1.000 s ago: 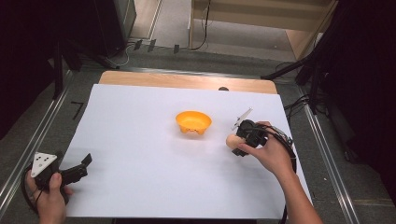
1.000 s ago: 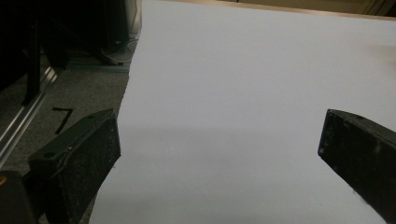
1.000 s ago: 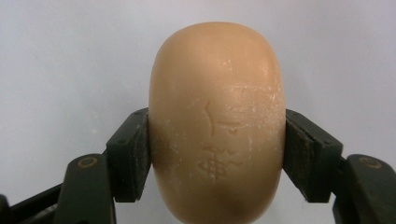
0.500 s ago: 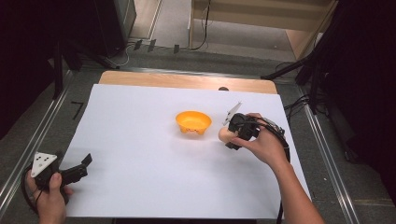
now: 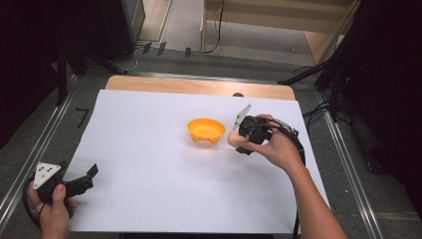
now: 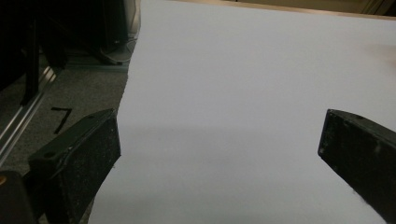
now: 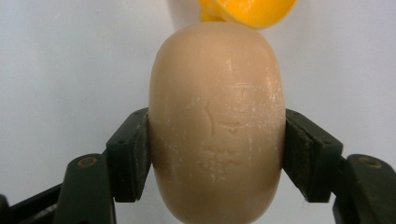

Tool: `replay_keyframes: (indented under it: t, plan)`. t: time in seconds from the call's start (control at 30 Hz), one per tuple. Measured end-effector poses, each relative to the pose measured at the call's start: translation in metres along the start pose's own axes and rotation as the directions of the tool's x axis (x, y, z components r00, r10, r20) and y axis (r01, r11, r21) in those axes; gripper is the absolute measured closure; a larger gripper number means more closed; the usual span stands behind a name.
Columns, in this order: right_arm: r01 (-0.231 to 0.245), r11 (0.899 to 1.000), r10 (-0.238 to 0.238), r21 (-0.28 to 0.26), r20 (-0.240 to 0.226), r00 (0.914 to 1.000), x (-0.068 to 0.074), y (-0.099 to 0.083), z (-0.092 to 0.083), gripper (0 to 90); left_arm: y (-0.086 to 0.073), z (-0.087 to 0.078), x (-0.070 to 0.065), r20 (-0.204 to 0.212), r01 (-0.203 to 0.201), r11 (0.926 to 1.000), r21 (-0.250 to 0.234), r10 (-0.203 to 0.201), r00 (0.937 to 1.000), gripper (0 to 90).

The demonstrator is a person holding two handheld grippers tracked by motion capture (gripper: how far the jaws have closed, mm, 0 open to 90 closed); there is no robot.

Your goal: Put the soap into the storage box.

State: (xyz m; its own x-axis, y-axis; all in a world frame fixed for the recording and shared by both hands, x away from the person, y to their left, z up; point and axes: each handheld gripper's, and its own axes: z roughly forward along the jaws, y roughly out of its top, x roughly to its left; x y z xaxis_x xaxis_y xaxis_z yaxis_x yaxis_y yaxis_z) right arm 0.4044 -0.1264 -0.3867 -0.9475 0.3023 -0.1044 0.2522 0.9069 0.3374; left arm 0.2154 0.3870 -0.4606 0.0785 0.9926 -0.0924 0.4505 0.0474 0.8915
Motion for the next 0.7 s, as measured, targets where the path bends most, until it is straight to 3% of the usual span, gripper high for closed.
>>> replay_keyframes:
  t: [0.17, 0.4, 0.7]
  plan:
    - [0.055, 0.998, -0.055, -0.009, 0.014, 0.9984, -0.001, 0.008, -0.003, 32.7, 0.000, 0.000, 0.000, 0.001, 0.000, 1.0000, 0.000, 0.000, 1.0000, 0.0]
    - [0.056, 0.998, -0.055, -0.027, 0.011, 0.9984, -0.005, 0.016, -0.007, 32.7, 0.000, 0.000, 0.000, 0.001, 0.000, 1.0000, 0.000, 0.000, 1.0000, 0.0]
    - [0.110, 0.993, -0.109, -0.040, 0.029, 0.9936, -0.007, 0.029, -0.009, 32.6, 0.000, 0.000, 0.000, 0.002, 0.000, 1.0000, 0.000, 0.000, 1.0000, 0.0]
